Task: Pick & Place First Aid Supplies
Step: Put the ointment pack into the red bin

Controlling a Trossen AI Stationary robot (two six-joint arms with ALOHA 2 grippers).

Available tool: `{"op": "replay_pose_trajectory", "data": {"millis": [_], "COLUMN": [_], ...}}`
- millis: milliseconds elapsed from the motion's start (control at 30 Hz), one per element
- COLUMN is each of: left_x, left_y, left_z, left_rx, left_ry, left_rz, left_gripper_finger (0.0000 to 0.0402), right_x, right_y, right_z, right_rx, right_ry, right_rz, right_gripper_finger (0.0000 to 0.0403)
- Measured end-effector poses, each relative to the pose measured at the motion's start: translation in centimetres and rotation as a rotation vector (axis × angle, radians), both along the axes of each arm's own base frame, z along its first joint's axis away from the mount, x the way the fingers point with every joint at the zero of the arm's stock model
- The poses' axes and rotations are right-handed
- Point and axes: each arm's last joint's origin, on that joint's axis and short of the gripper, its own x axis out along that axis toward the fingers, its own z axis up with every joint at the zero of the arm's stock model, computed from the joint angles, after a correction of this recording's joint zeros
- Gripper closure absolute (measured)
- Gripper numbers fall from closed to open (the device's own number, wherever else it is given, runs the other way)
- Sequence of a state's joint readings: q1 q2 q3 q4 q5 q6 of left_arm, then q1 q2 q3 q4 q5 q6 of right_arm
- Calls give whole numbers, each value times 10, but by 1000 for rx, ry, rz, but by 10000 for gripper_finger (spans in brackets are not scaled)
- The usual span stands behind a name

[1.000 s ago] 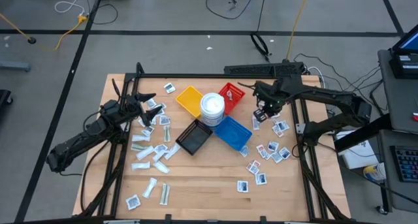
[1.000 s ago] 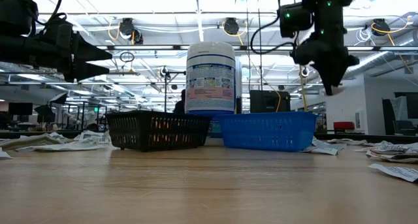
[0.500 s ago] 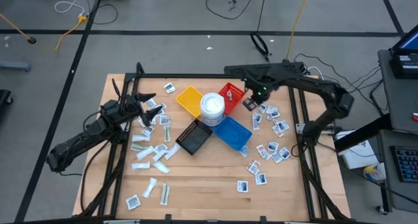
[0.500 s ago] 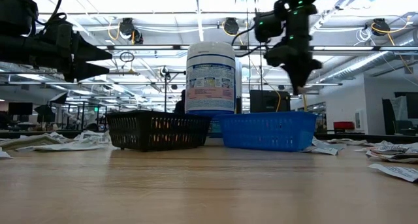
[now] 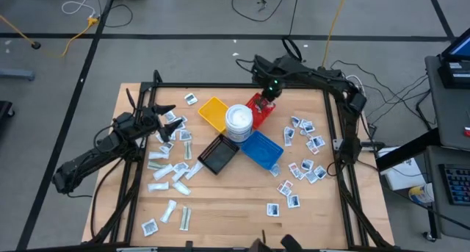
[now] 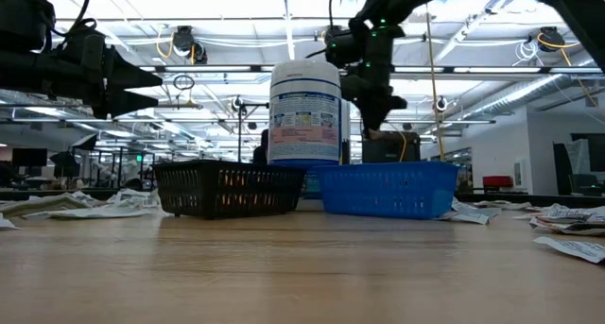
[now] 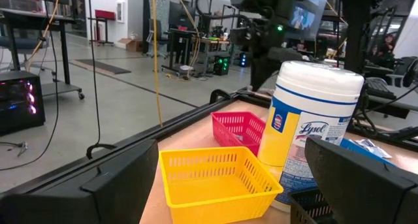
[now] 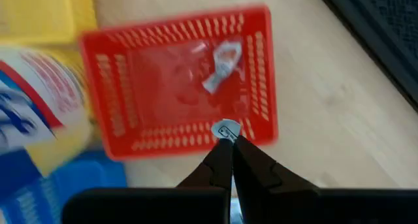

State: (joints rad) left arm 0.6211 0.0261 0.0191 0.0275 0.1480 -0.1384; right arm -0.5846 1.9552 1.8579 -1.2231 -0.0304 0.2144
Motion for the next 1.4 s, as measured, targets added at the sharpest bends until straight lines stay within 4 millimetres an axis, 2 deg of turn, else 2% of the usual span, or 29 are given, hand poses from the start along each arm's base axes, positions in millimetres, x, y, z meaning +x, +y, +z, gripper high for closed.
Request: {"op": "replay_pose_trajectory", "data": {"millis": [167, 567, 767, 900, 1200, 1400], "left_x": [0, 0, 0, 0, 0, 0], "left_y": [0, 0, 0, 0, 0, 0], "left_z": [0, 0, 0, 0, 0, 0], "left_rx": [0, 0, 0, 0, 0, 0], "left_ry": [0, 0, 0, -1, 0, 0], "left_rz": [0, 0, 0, 0, 0, 0], "left_gripper_finger": [9, 9, 9, 9, 9, 9], "right_x": [13, 27, 25, 28, 28, 24], "right_y": [-8, -10, -9, -10, -10, -13], "right_z": [-2, -71, -86, -85, -85, -82], "right_rx": [-25, 0, -3, -22, -21, -20], "right_ry": [-35, 0, -6, -35, -37, -38], "right_rz": [4, 10, -3, -3, -3, -14], "right_gripper_finger": [403, 403, 397, 368, 252, 231]}}
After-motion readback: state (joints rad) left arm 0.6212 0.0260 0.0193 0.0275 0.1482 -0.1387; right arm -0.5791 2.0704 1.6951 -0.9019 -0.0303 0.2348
